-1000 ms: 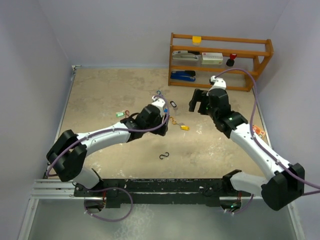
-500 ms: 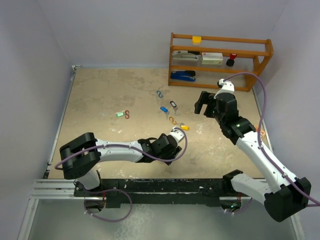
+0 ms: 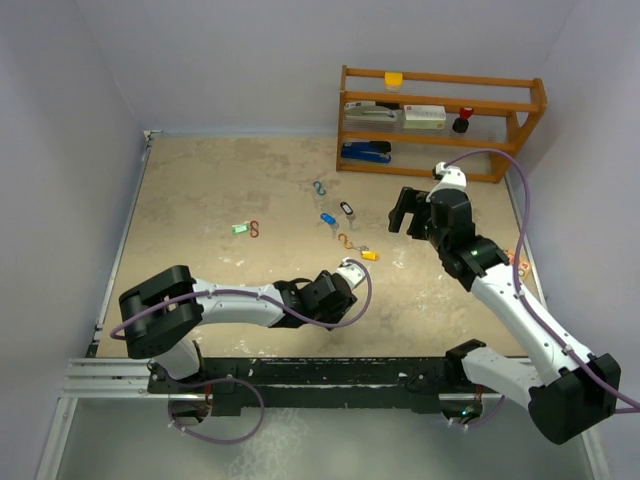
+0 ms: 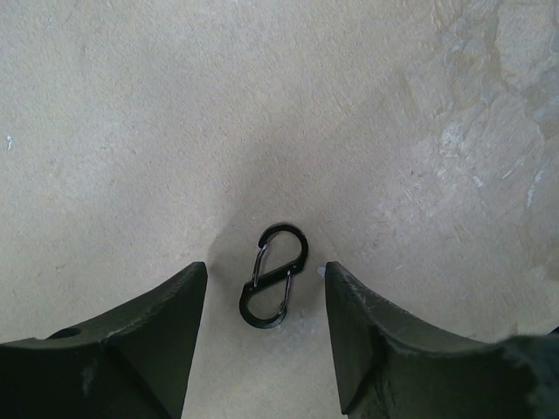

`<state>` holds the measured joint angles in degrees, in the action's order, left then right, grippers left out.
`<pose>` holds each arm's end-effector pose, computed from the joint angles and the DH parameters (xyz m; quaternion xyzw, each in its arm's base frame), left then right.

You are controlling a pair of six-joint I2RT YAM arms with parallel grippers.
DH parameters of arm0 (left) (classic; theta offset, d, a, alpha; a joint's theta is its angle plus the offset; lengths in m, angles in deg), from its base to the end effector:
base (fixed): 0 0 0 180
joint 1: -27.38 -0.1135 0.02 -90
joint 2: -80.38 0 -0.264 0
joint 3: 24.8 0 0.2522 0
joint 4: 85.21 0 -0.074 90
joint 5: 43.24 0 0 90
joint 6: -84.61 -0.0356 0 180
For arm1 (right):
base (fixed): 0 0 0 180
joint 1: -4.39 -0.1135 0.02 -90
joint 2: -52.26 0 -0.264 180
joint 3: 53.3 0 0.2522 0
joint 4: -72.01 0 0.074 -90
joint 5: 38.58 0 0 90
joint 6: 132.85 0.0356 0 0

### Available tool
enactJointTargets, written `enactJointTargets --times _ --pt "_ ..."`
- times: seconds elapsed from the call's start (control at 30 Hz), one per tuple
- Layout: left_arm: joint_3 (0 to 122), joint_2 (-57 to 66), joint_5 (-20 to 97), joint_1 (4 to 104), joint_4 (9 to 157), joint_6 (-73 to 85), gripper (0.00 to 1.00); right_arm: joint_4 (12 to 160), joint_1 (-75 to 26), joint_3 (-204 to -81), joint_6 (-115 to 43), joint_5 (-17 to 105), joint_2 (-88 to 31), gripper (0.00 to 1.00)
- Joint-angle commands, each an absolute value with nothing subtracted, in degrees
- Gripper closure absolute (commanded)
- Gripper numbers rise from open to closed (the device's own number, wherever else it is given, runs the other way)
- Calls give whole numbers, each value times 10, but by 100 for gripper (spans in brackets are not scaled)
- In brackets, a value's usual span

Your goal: Put the keys on the keyring

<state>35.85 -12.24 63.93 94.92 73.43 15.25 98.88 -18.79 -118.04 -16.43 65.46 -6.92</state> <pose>0.1283 -0.2830 0.1571 0.3304 0.8798 -0.1146 0.3220 0.2211 0.0853 0.3252 0.0921 0.8172 0.1433 0.5506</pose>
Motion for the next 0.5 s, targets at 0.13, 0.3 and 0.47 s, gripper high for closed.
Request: enactJointTargets --times 0.13,0.3,0.47 --pt "350 -105 622 951 754 129 54 975 -185 -1178 -167 660 -52 4" --pt "349 -108 620 951 746 126 55 973 -185 -1178 -167 658 -50 4" --pt "353 -118 618 951 750 124 56 973 -185 -1177 -168 658 -49 4"
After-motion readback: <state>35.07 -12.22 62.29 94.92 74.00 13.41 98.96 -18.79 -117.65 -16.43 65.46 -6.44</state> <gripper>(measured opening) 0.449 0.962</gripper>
